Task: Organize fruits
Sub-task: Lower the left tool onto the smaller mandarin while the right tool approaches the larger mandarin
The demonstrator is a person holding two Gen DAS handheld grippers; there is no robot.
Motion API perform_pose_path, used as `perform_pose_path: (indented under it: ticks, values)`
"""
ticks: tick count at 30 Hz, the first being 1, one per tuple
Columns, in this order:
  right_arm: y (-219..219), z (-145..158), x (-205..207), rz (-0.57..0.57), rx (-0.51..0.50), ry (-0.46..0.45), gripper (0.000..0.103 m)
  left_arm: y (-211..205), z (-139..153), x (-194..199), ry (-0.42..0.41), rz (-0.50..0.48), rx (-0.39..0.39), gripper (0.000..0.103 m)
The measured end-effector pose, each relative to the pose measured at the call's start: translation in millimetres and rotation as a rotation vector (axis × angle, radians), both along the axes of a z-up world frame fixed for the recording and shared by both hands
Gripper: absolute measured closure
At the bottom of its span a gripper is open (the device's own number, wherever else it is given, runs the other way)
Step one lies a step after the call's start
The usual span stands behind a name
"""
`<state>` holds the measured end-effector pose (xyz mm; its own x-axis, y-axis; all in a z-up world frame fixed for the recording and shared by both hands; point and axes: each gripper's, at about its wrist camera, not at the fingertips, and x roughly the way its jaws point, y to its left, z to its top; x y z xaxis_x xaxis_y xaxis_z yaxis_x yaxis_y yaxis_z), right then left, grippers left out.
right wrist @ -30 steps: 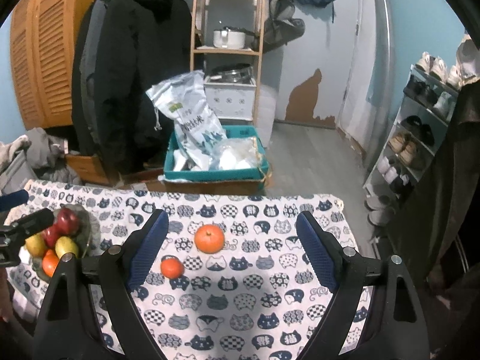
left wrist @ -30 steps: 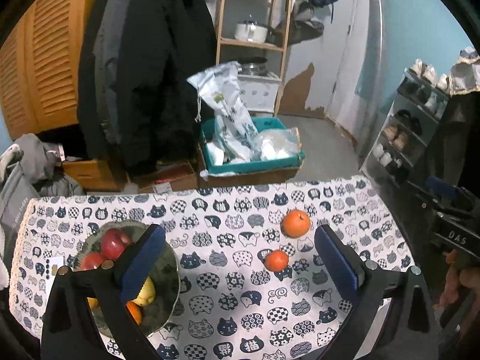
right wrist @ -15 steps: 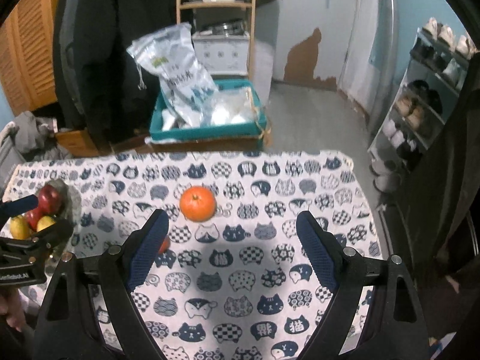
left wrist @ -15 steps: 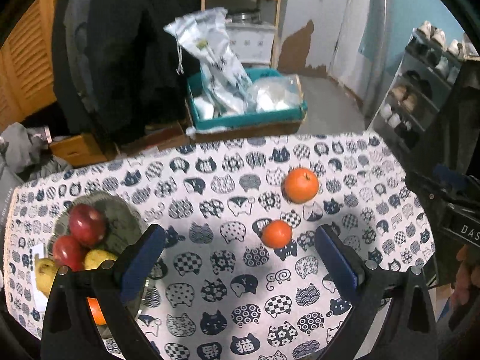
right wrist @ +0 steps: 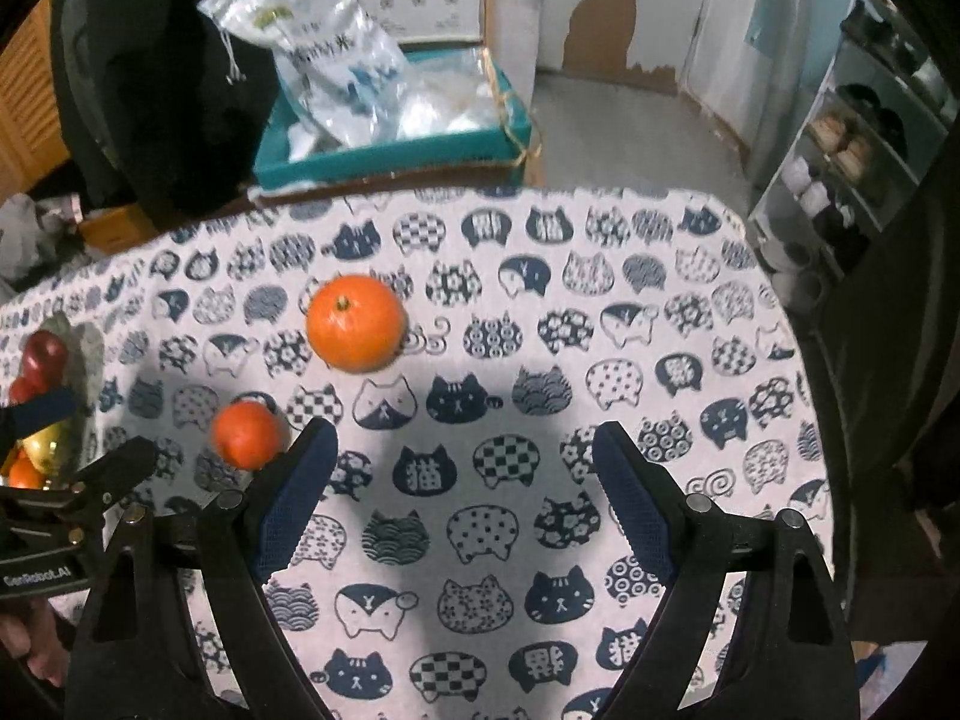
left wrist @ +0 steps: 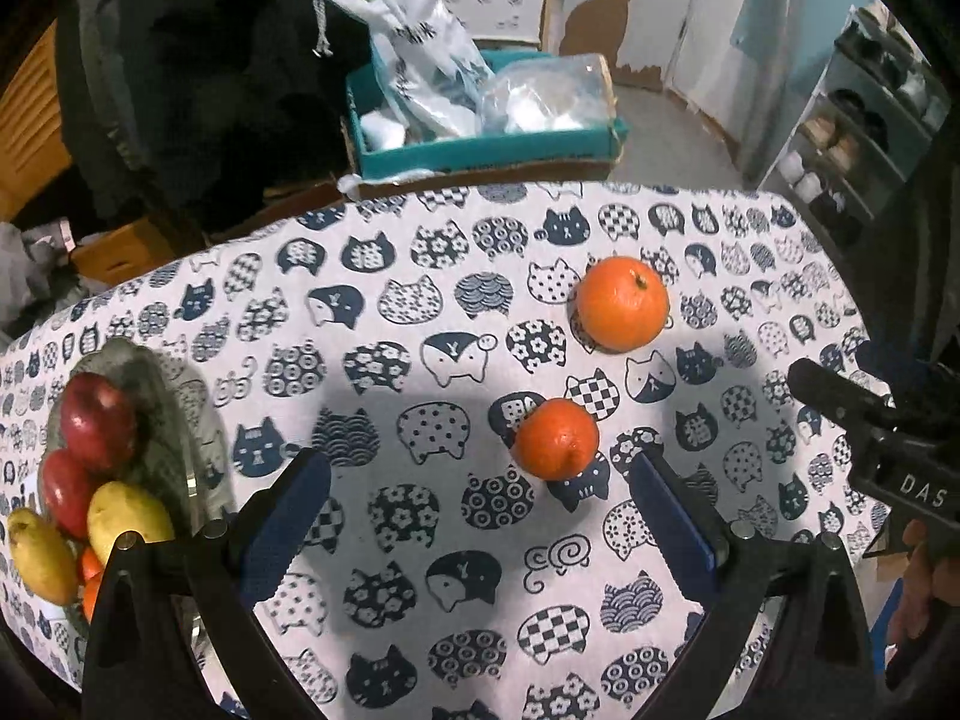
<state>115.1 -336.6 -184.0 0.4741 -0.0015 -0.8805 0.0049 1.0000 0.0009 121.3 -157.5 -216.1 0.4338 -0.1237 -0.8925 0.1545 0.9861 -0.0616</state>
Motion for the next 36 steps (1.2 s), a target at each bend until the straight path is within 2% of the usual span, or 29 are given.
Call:
perform_pose_path:
  ticks: [12,16,19,21,23,25,27,28,31,36]
  values:
    - [-11.3,-37.9,16.0,-0.047,0.015,0.081,0.016,-29.2,-46.0,23.0,0.088,-0.039,-0.013,0.003]
    - [-14.5,-44.3,19.2,-0.054,0.026,0.092,0.016,-33.9,-52.3,26.6,0.088,-0.042,-0.011,0.004]
    - [-16.9,-47.9,22.0,-0.062,0.043,0.096,0.016,-34.9,-59.1,30.4,0.109,-0.042,-0.009,0.017]
    - [-17.5,-49.9,23.7,-0.065,0.05,0.101,0.016,-33.6,-64.7,32.7,0.133,-0.04,-0.025,0.03]
    - [-17.7,-51.2,25.7,-0.068,0.056,0.105,0.016,-33.3,-69.2,34.2,0.146,-0.039,-0.033,0.033]
    - [-16.9,-52.0,28.0,-0.068,0.062,0.107,0.016,-33.6,-72.3,34.8,0.154,-0.045,-0.042,0.041]
    - [-15.6,-52.7,31.0,-0.064,0.07,0.108,0.016,-34.2,-73.8,34.8,0.161,-0.059,-0.079,0.054]
    - [-14.4,-53.2,32.8,-0.06,0.075,0.109,0.016,-35.1,-73.6,34.4,0.158,-0.065,-0.093,0.058]
    - [-9.3,-54.2,38.7,-0.042,0.104,0.107,0.016,-35.5,-70.4,33.8,0.136,-0.063,-0.058,0.058]
    - [8.4,-55.7,54.3,0.024,0.132,0.106,0.016,-17.8,-63.6,41.2,0.12,-0.021,-0.063,0.058]
